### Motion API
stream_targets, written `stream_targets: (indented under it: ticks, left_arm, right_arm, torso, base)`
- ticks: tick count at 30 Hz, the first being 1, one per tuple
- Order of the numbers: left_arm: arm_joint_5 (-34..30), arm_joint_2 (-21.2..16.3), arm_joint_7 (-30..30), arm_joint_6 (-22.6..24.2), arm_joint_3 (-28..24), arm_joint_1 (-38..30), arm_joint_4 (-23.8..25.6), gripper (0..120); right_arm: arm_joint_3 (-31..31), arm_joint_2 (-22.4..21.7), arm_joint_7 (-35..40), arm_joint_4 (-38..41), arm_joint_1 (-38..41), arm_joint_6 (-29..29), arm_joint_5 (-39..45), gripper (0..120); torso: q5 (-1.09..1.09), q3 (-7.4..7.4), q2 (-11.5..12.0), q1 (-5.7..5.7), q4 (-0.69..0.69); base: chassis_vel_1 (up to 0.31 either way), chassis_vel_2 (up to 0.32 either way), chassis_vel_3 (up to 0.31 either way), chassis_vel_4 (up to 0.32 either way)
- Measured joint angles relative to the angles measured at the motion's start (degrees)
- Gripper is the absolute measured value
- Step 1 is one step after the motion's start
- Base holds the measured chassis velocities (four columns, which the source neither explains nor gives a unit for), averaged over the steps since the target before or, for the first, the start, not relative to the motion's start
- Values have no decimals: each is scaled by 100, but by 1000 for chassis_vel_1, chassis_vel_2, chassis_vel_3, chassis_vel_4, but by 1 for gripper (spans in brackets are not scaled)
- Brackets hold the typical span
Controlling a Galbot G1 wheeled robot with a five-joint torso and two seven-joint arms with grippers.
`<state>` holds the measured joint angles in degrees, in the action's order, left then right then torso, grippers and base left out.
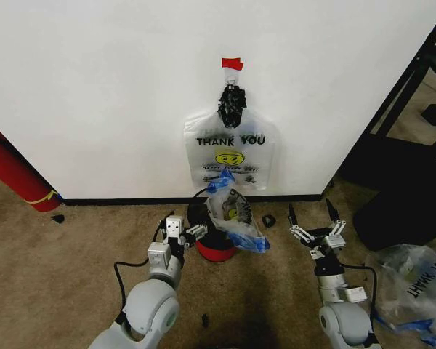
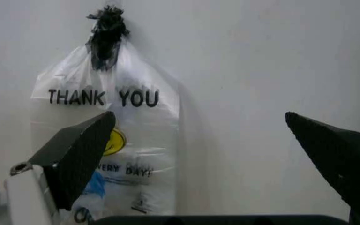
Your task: Pick up the garbage bag from the wall and place it over the trash bin.
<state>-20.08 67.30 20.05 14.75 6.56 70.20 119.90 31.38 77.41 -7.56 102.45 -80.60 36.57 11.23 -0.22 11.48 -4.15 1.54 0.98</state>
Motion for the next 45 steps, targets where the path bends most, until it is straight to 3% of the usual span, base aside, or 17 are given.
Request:
stream_targets:
  ticks: [4,6,9,13,15,19,21,24,35,40,43,45]
  left_arm:
    - [-566,-146,-416,56,-162,-475,-103,100]
    - [-1070,-218,-682,442,-337,-1012,-375,100]
    - [-1603,-222,-681,918,-644,-1773,-850,100]
    - [-1784,-178,-529,1273,-879,-2300,-1262,100]
    - [-1839,-165,-336,1811,-1164,-2785,-1637,96]
    - [-1875,-212,-297,2136,-1327,-3008,-1760,90]
    - [-1947,-313,-301,2502,-1518,-3253,-1859,81]
    - [-2119,-338,-116,2688,-1768,-3509,-2062,69]
    - [-2620,-247,362,2759,-1801,-3554,-2109,30]
    - [-2686,-319,433,2730,-1491,-3368,-1941,13]
    - [-2655,-382,434,2617,-1243,-3029,-1778,0]
    - [-2583,-359,435,2515,-1088,-2823,-1729,0]
  right_arm:
    - [14,-50,-26,-72,-20,13,-68,100]
    - [16,-111,-63,-166,-19,29,-114,100]
    - [83,-162,-192,-207,-37,61,-248,100]
    - [131,-162,-252,-209,-66,124,-410,100]
    - [148,-151,-299,-210,-79,177,-502,100]
    - [159,-152,-307,-198,-72,188,-506,100]
    - [176,-172,-307,-188,-49,190,-501,100]
    - [191,-203,-307,-186,-46,212,-492,100]
    - [201,-277,-306,-322,48,284,-451,100]
    - [64,-306,-264,-490,169,240,-444,100]
    - [-243,-424,-121,-630,359,-60,-30,100]
    - [-498,-537,-38,-690,515,-390,319,100]
  torso:
    - [1,0,0,0,2]
    - [0,0,0,0,3]
    - [0,1,0,0,4]
    - [1,1,0,0,3]
    - [0,1,0,1,1]
    - [0,1,0,0,1]
    - [1,1,0,0,-1]
    - [0,1,0,1,1]
    - [0,1,0,0,2]
    - [1,0,0,0,2]
    - [1,0,0,0,1]
    - [0,0,0,0,1]
  base:
    - [0,0,0,0]
    - [0,0,0,0]
    - [0,0,0,0]
    - [0,0,0,0]
    - [0,0,0,0]
    - [0,0,0,0]
    - [0,0,0,0]
    - [0,0,0,0]
    - [0,0,0,0]
    - [0,0,0,0]
    - [0,0,0,0]
    - [0,0,0,0]
